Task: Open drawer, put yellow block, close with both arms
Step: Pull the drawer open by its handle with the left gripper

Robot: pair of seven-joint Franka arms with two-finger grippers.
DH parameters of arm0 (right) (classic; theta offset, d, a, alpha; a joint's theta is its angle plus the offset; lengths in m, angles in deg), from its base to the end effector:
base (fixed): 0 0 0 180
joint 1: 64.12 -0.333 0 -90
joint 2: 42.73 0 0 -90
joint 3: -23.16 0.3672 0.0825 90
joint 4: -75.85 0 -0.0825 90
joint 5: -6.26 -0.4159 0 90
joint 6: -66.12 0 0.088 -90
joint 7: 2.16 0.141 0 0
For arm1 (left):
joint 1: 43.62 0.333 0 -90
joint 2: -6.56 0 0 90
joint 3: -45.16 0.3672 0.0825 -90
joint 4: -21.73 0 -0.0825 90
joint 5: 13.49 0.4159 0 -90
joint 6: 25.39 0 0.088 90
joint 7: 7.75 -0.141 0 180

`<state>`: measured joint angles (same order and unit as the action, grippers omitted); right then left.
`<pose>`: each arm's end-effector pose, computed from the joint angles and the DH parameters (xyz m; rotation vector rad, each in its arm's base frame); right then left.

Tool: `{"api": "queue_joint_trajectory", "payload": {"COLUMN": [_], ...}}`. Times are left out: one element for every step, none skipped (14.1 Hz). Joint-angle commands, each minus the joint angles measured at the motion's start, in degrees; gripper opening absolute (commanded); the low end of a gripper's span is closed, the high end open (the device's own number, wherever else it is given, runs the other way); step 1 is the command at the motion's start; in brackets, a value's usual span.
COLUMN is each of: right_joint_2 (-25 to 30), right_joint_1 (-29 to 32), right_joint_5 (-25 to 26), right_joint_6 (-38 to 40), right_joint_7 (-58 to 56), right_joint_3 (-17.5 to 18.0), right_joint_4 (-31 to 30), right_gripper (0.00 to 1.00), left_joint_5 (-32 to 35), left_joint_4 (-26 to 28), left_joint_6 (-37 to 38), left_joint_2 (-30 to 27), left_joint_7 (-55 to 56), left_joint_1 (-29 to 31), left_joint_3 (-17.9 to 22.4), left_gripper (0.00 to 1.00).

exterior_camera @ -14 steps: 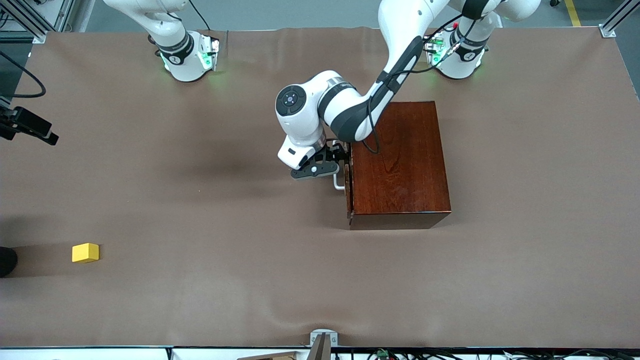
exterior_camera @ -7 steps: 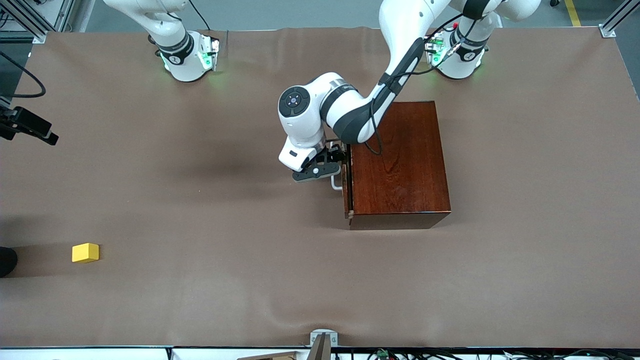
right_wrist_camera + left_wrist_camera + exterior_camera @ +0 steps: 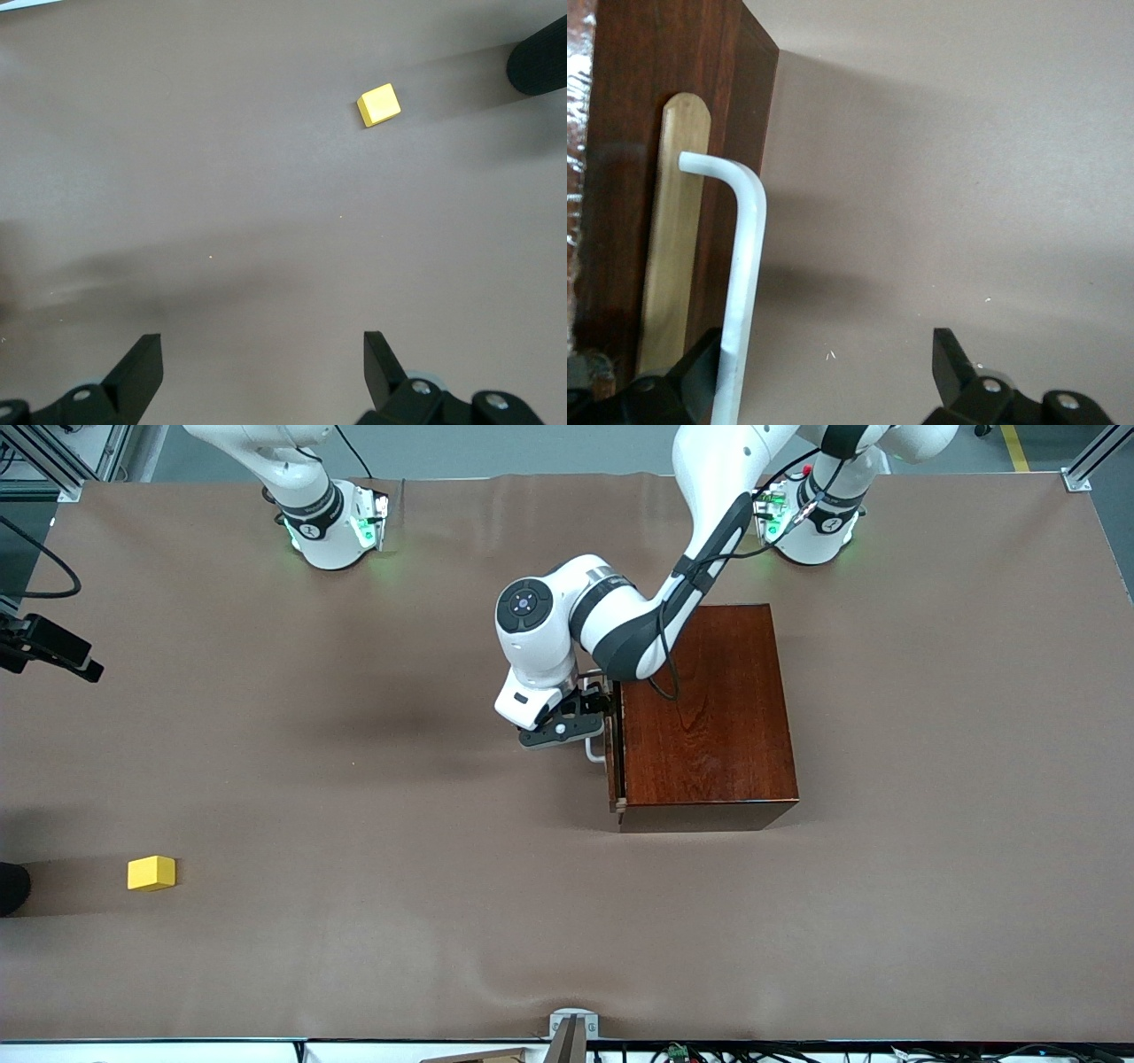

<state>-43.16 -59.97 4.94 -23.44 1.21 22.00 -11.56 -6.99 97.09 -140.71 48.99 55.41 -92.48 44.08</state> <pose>0.5877 -0.0513 0.6594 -3.1100 0.2352 -0.0474 0.5233 -0.6014 0.2832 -3.0430 -0.2817 -0.0770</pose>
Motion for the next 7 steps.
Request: {"api": "queue_joint_trajectory", "payload": {"right_joint_2": [0.07, 0.07, 0.07, 0.07, 0.07, 0.07, 0.07], "right_joint_1": [0.6, 0.6, 0.6, 0.6, 0.6, 0.6, 0.6], "right_joint_5": [0.0, 0.0, 0.0, 0.0, 0.0, 0.0, 0.0], "right_joint_6": [0.09, 0.0, 0.0, 0.0, 0.0, 0.09, 0.0], "right_joint_7": [0.06, 0.06, 0.06, 0.06, 0.06, 0.06, 0.06], "right_joint_3": [0.54, 0.54, 0.54, 0.54, 0.54, 0.54, 0.54], "right_joint_4": [0.75, 0.75, 0.67, 0.66, 0.66, 0.66, 0.66], "right_gripper": [1.0, 1.0, 1.0, 1.0, 1.0, 1.0, 1.0], "left_joint_5": [-2.29, -2.29, -2.29, -2.29, -2.29, -2.29, -2.29], "left_joint_4": [-3.46, -3.46, -3.46, -3.46, -3.55, -3.55, -3.55], "left_joint_6": [-14.13, -14.84, -15.2, -15.2, -15.2, -15.2, -15.2], "left_joint_2": [3.45, 3.45, 3.45, 3.45, 3.45, 3.45, 3.45], "left_joint_7": [0.03, 0.03, 0.03, 0.03, 0.03, 0.03, 0.03], "left_joint_1": [-0.71, -0.79, -0.79, -0.97, -1.23, -1.5, -1.58], "left_joint_3": [-0.68, -0.68, -0.77, -0.77, -0.77, -0.68, -0.68], "left_gripper": [1.0, 1.0, 1.0, 1.0, 1.0, 1.0, 1.0]}}
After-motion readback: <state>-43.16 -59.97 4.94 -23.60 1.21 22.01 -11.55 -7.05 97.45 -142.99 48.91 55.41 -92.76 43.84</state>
